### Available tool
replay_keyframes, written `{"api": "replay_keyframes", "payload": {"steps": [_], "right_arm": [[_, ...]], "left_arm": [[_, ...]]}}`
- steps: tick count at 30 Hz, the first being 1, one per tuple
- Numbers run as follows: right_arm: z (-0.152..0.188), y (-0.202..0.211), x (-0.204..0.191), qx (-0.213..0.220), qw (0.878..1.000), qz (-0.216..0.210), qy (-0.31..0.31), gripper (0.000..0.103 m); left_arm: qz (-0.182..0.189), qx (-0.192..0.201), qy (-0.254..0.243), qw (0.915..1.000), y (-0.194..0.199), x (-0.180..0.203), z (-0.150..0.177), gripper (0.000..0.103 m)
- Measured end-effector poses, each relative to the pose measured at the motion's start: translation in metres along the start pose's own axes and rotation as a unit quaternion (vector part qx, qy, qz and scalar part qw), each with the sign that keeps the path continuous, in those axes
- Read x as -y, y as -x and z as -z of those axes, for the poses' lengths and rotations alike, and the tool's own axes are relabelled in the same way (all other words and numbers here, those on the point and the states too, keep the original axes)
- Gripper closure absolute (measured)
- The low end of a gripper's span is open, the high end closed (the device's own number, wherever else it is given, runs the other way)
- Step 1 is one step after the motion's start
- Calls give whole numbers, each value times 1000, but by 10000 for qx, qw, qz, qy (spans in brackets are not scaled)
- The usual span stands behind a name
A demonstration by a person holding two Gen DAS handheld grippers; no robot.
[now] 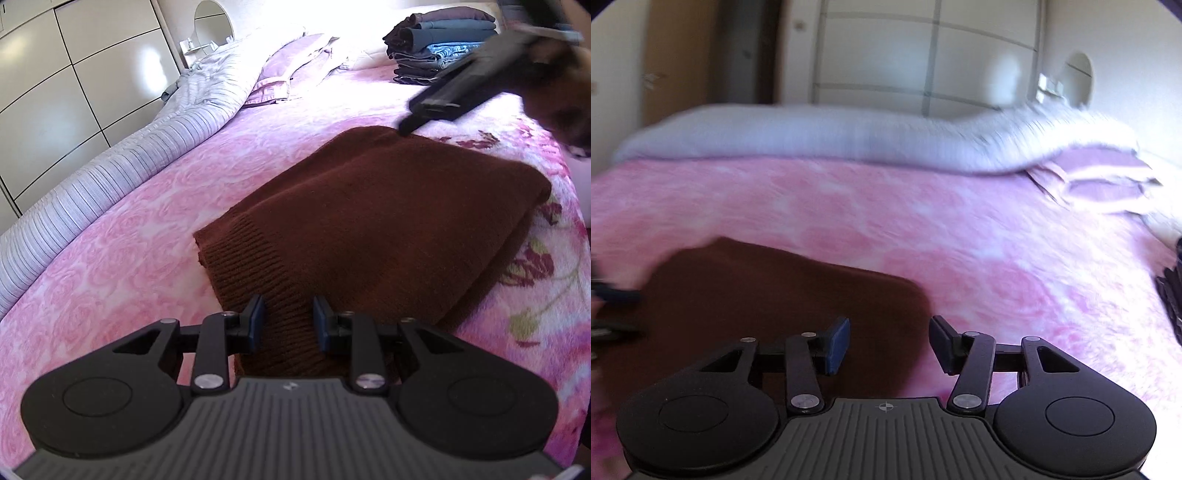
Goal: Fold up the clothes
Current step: 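Move both open grippers to the folded brown vest's ends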
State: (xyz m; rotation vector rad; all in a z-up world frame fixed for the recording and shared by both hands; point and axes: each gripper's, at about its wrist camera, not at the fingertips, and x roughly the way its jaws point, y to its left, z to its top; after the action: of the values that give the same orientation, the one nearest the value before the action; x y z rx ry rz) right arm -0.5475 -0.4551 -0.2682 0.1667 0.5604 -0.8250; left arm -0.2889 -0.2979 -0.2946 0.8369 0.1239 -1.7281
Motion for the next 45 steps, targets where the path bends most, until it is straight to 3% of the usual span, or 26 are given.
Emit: {"api": "replay_keyframes", "payload": {"steps": [4,7,10,15,21,25,29,40,45], "right_arm": [[38,23,-30,-379,9982,-178,431,51],[44,50,-29,-265,9992,-87,272,51],[43,93,-37,171,9991,-19,375,51],[65,132,-82,212,9901,59,1389,49],[103,122,-133,-174,9488,450,3121,47],[109,111,-140,-386,9371,441,3440,45],[109,92,-144,-608,9242,506,3736,39],[108,86,-144,-629,9220,564,3778,35],[109,87,-148,-539,9105,730,4035,35]], "left_arm": [[-22,-87,-63,9999,0,1,-4,78],[-203,-194,-194,9994,14,-1,-10,67],[-437,-68,-280,9986,41,2,-7,65],[-585,-70,-767,9953,61,22,10,61],[-603,-12,-1374,9887,74,46,25,53],[-577,-80,-1523,9866,67,53,28,42],[-509,-380,-1452,9874,54,51,26,42],[-493,-466,-1438,9873,51,48,25,40],[-490,-465,-1486,9866,53,50,26,40]]}}
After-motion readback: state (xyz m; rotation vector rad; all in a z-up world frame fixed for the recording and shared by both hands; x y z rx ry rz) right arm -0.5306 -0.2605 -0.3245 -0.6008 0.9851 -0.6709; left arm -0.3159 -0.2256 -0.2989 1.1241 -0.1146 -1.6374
